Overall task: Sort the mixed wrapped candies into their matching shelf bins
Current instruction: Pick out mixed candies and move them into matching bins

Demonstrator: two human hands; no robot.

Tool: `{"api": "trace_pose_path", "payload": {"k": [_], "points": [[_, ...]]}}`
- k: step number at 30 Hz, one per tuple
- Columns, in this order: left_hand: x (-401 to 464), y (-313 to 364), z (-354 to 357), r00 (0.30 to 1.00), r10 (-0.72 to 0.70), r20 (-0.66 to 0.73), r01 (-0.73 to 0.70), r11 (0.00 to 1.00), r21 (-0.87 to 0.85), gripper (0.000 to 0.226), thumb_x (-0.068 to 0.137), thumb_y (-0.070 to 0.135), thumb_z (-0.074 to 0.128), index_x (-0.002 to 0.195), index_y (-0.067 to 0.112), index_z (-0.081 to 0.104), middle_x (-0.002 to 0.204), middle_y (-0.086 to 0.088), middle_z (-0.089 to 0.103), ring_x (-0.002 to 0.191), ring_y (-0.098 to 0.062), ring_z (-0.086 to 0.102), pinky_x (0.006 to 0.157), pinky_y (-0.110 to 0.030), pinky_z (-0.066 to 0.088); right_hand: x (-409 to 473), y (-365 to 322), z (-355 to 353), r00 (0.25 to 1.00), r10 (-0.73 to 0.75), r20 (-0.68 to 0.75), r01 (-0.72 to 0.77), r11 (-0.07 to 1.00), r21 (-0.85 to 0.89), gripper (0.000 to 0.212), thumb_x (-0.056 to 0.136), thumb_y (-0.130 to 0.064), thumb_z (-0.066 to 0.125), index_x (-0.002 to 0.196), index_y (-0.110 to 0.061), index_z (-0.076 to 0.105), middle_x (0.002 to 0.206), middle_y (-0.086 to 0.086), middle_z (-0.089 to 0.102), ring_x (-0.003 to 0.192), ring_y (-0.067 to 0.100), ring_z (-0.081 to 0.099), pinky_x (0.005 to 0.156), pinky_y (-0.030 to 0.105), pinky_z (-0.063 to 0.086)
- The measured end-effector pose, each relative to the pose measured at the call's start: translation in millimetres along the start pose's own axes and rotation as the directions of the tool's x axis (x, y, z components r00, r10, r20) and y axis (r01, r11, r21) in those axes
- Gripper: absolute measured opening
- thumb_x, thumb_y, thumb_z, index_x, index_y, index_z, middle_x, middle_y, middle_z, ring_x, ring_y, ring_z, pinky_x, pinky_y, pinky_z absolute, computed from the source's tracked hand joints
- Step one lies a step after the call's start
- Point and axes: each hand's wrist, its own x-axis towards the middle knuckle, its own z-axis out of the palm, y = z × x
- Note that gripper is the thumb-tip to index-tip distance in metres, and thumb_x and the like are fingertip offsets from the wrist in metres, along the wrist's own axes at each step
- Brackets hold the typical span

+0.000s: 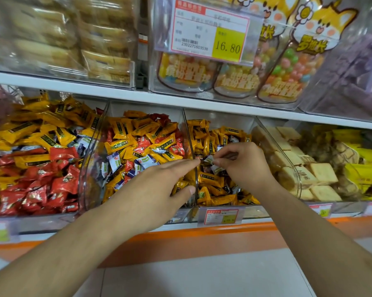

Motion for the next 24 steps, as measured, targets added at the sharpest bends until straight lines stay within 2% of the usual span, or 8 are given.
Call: {"api": "trace_pose_path", "payload": {"k": [3, 6, 10, 12, 14, 17, 21, 24], "points": [[0, 1, -2, 1.0, -0.006, -0.015, 0.006, 1.0, -0.013, 0.059, 0.104, 0.046, 0.05, 0.156, 0.053, 0.022, 0.161, 0.032, 0.023, 0.147, 0.005, 0.023, 0.116, -0.02, 0.021, -2, -3, -11, 0.996, 0.062, -0.058, -0.054, 0.991, 0.122, 0.009, 0.089, -0.02, 0.083, 0.085, -0.028, 0.081, 0.087, -0.014, 0.076, 0.085, 0.0, 0.07, 0.077, 0.025, 0.058], [1, 3, -6, 0.996, -0.035, -0.086, 0.033, 0.999, -0.029, 0.051, 0.103, 0.044, 0.054, 0.151, 0.047, 0.038, 0.153, 0.027, 0.039, 0.139, 0.003, 0.037, 0.109, -0.017, 0.029, -8, -18, -24, 0.991, 0.108, -0.081, -0.08, 0.952, 0.296, 0.009, 0.089, -0.017, 0.083, 0.086, -0.025, 0.081, 0.088, -0.009, 0.078, 0.085, 0.005, 0.073, 0.073, 0.021, 0.057], [2, 5, -12, 0.971, -0.129, -0.2, 0.075, 0.963, -0.259, 0.041, 0.098, 0.034, 0.065, 0.138, 0.039, 0.054, 0.124, 0.023, 0.061, 0.11, 0.009, 0.058, 0.099, -0.026, 0.052, -21, -50, -27, 0.992, 0.112, -0.055, -0.072, 0.872, 0.484, 0.006, 0.089, -0.014, 0.081, 0.091, -0.019, 0.082, 0.088, -0.004, 0.08, 0.081, 0.015, 0.075, 0.069, 0.025, 0.06], [1, 7, -16, 0.967, -0.192, -0.168, 0.095, 0.881, -0.464, 0.039, 0.097, 0.033, 0.067, 0.132, 0.042, 0.055, 0.114, 0.023, 0.065, 0.101, 0.006, 0.065, 0.093, -0.029, 0.056, -27, -67, -18, 0.998, 0.058, -0.024, -0.035, 0.839, 0.543, 0.006, 0.089, -0.012, 0.081, 0.092, -0.017, 0.082, 0.089, 0.0, 0.08, 0.083, 0.018, 0.075, 0.069, 0.028, 0.058], [-2, 11, -22, 0.971, -0.22, -0.088, 0.105, 0.734, -0.671, 0.033, 0.097, 0.028, 0.069, 0.119, 0.048, 0.056, 0.104, 0.023, 0.073, 0.095, -0.002, 0.072, 0.089, -0.029, 0.059, -33, -83, -5, 1.0, 0.003, 0.017, -0.013, 0.805, 0.593, 0.007, 0.088, -0.009, 0.081, 0.093, -0.014, 0.081, 0.089, 0.003, 0.08, 0.085, 0.022, 0.075, 0.072, 0.03, 0.059], [-10, 11, -30, 0.959, -0.277, -0.064, 0.095, 0.524, -0.846, 0.028, 0.096, 0.015, 0.068, 0.106, 0.04, 0.061, 0.095, 0.012, 0.078, 0.092, -0.016, 0.077, 0.082, -0.026, 0.061, -36, -99, 12, 0.997, -0.074, 0.025, 0.045, 0.8, 0.598, 0.007, 0.086, -0.005, 0.082, 0.091, -0.009, 0.08, 0.087, 0.003, 0.079, 0.084, 0.019, 0.075, 0.073, 0.024, 0.057], [-18, -5, -41, 0.909, -0.398, -0.121, 0.129, 0.546, -0.828, 0.023, 0.096, 0.014, 0.069, 0.117, 0.021, 0.069, 0.094, -0.006, 0.078, 0.082, -0.026, 0.078, 0.08, -0.034, 0.064, -35, -108, 23, 0.992, -0.12, 0.05, 0.068, 0.81, 0.582, 0.008, 0.086, -0.005, 0.083, 0.09, -0.01, 0.079, 0.088, 0.003, 0.078, 0.085, 0.02, 0.075, 0.075, 0.027, 0.059], [-22, -13, -47, 0.897, -0.424, -0.127, 0.155, 0.57, -0.807, 0.024, 0.095, 0.019, 0.073, 0.118, 0.022, 0.071, 0.096, -0.007, 0.076, 0.077, -0.027, 0.078, 0.084, -0.041, 0.063, -36, -114, 29, 0.989, -0.13, 0.069, 0.067, 0.816, 0.574, 0.009, 0.086, -0.006, 0.083, 0.09, -0.013, 0.079, 0.088, 0.0, 0.078, 0.084, 0.017, 0.074, 0.075, 0.027, 0.06]]}}
